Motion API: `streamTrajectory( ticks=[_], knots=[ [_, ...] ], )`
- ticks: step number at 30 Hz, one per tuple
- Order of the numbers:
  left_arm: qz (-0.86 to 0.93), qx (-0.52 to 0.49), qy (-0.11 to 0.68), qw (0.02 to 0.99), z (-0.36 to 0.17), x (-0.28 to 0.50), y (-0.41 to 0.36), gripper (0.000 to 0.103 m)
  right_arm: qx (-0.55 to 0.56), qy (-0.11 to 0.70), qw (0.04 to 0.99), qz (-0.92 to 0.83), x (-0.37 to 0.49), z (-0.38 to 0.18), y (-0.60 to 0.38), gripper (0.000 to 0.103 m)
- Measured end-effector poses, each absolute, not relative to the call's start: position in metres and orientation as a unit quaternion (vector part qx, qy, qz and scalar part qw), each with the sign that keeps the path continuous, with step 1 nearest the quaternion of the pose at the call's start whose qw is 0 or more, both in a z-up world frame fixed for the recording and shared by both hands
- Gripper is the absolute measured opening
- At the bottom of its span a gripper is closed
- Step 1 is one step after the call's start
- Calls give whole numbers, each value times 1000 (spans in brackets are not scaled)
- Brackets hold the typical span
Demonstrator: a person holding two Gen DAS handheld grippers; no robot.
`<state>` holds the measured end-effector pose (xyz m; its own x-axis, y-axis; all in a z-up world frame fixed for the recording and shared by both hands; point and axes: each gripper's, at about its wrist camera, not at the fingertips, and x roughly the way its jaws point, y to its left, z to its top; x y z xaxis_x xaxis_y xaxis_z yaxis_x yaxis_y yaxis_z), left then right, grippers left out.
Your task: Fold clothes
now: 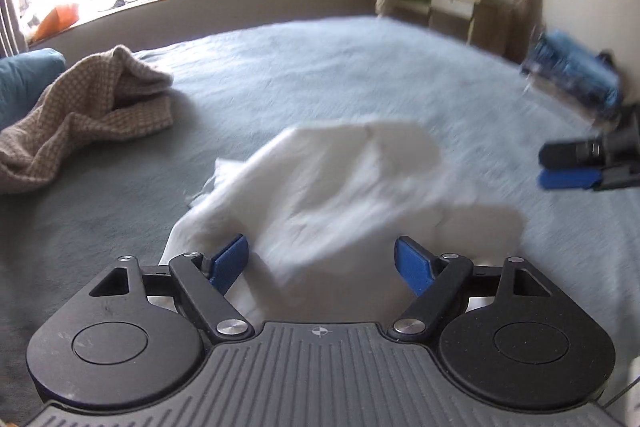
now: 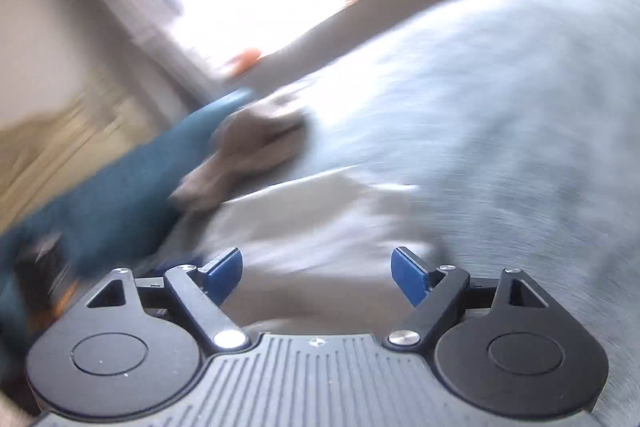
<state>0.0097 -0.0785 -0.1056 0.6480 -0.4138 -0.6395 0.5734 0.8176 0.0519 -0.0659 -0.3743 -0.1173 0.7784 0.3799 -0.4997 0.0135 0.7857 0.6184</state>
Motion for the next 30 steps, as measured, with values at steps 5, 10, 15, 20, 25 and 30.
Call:
streamTrajectory(
  ticks=[5, 10, 15, 20, 25, 30],
  knots=[
    [-258, 116, 328, 901, -110, 10, -74, 24, 351, 367, 857, 90, -39, -158, -384, 66],
    [-226, 80, 324, 915, -94, 7, -48, 9, 345, 337, 861, 160, -37, -150, -357, 20],
    [-165, 28, 334, 928, -81, 2, 8, 8, 253, 279, 885, 275, -52, -111, -310, 15],
    [-84, -20, 371, 925, -94, -1, 66, 7, 199, 302, 859, 364, -54, -98, -256, 17],
    [-5, -47, 403, 914, -113, -6, 116, 6, 141, 348, 829, 414, -63, -106, -215, 18],
    [14, -78, 428, 900, -121, -17, 148, 13, 109, 362, 827, 416, -76, -106, -216, 28]
  ],
)
